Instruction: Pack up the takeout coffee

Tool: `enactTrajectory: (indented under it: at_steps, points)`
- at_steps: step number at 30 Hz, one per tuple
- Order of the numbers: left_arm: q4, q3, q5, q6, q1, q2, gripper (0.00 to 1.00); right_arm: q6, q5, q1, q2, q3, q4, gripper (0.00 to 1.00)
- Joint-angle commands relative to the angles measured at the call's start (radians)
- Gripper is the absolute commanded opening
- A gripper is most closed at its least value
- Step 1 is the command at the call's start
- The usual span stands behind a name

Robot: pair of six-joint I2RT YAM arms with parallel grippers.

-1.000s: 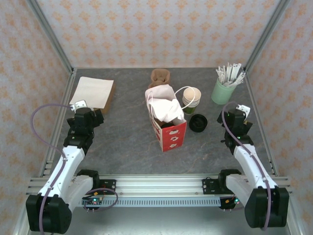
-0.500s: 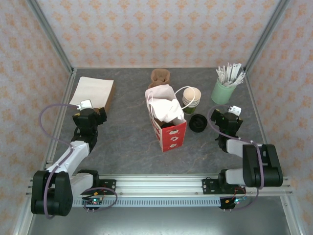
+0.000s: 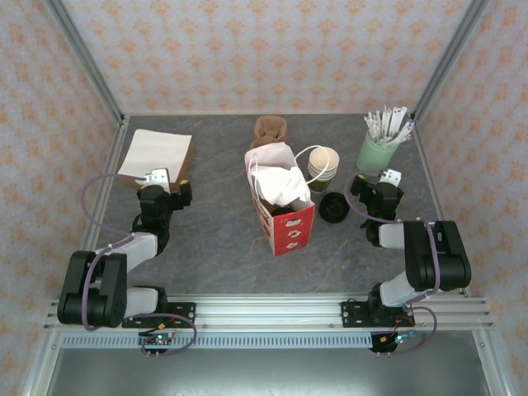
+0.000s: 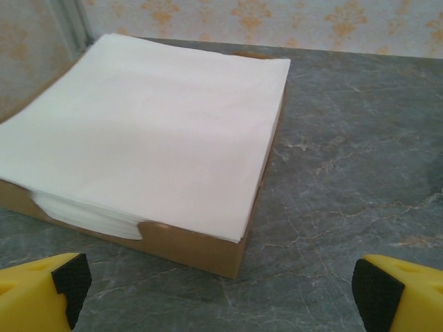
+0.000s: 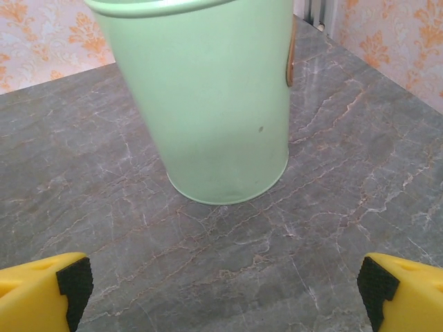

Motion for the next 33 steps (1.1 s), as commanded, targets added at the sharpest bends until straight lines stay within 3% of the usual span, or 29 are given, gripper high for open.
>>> enactTrajectory:
  at_steps: [1,6,7,8,17,33]
  points:
    - [0.176,-0.032,0.05,0.032,-0.006,0.06,1.0,-0.013,-0.016,-0.004,0.007,0.012,-0.022,0.99]
    - [0.245,0.001,0.038,0.039,-0.014,0.195,1.0,-0.014,-0.013,-0.003,0.005,0.012,-0.023,0.99]
    - [0.126,0.057,0.04,0.041,-0.014,0.182,1.0,-0.015,-0.012,-0.001,0.006,0.012,-0.022,0.99]
    - [0.11,0.071,0.021,0.038,-0.018,0.193,1.0,-0.016,-0.01,0.001,0.004,0.011,-0.022,0.99]
    - [0.112,0.069,-0.04,0.036,-0.038,0.193,1.0,-0.043,0.024,0.027,0.009,0.026,-0.046,0.99]
    - [0.11,0.071,-0.042,0.036,-0.038,0.193,1.0,-0.047,0.026,0.031,0.011,0.035,-0.058,0.99]
